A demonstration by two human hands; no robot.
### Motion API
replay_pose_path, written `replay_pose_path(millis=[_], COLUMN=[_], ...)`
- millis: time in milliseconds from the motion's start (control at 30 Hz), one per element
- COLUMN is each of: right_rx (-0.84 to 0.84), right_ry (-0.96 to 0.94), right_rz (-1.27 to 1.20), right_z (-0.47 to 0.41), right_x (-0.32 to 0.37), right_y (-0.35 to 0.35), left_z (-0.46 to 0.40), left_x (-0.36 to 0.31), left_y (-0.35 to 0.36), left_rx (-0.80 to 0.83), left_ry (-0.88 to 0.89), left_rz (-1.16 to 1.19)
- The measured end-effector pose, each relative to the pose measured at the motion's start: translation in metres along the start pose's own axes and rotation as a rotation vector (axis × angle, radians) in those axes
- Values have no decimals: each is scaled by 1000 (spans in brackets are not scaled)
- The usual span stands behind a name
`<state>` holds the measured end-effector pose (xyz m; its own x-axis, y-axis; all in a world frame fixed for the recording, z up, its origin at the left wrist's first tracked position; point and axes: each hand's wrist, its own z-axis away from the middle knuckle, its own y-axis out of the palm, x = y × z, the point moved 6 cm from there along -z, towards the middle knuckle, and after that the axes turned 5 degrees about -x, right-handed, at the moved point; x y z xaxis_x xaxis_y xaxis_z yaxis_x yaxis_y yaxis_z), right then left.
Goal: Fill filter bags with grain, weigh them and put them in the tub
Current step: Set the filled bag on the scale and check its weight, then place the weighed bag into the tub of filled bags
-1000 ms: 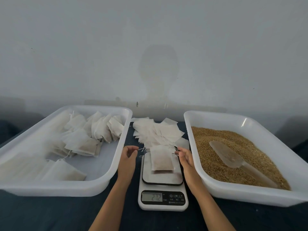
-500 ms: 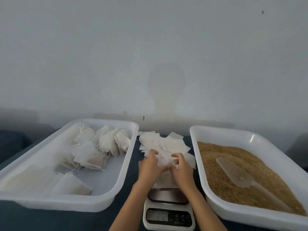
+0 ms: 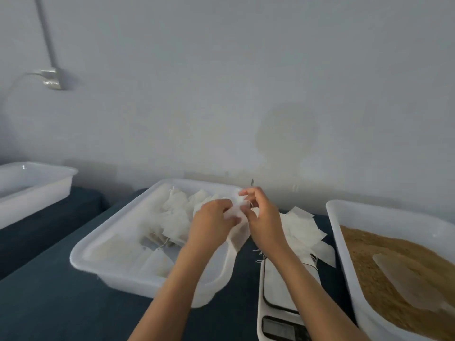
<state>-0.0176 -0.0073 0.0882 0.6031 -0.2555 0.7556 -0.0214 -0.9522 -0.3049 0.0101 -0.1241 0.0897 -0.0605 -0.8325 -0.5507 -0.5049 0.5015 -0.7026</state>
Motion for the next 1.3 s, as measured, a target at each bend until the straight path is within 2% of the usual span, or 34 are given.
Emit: replay_pose_path(millis=[167, 267, 333, 433, 567, 767, 900, 967, 1100, 1300], right_rx=[194, 325, 478, 727, 950, 1129, 1220, 1163, 786, 256], right_ry=[114, 148, 178, 206, 254, 246, 209, 160, 117, 337], right_rz=[92, 249, 381, 579, 687, 728, 696, 623, 457, 427], right_z=[11, 28, 41, 54, 62, 69, 73, 66, 23, -37], right_x=[9, 3, -2, -10, -18, -20, -13, -4, 6, -60], right_y=[61, 91, 107, 125, 142, 144, 137, 130, 82, -23], left_z=[7, 20, 29, 39, 43, 41, 34, 24, 2, -25], left_x=[61, 96, 113, 128, 139, 148, 145, 139, 111, 60], left_y=[-26, -22, -15, -7, -6, -4, -7, -12, -13, 21], left_rx=[168, 261, 342, 469, 593, 610, 457, 303, 86, 134], left_ry=[-189, -366, -442, -446, -411, -397, -441, -439, -361, -209], left_rz=[51, 118, 85, -53, -278, -468, -416, -374, -311, -171])
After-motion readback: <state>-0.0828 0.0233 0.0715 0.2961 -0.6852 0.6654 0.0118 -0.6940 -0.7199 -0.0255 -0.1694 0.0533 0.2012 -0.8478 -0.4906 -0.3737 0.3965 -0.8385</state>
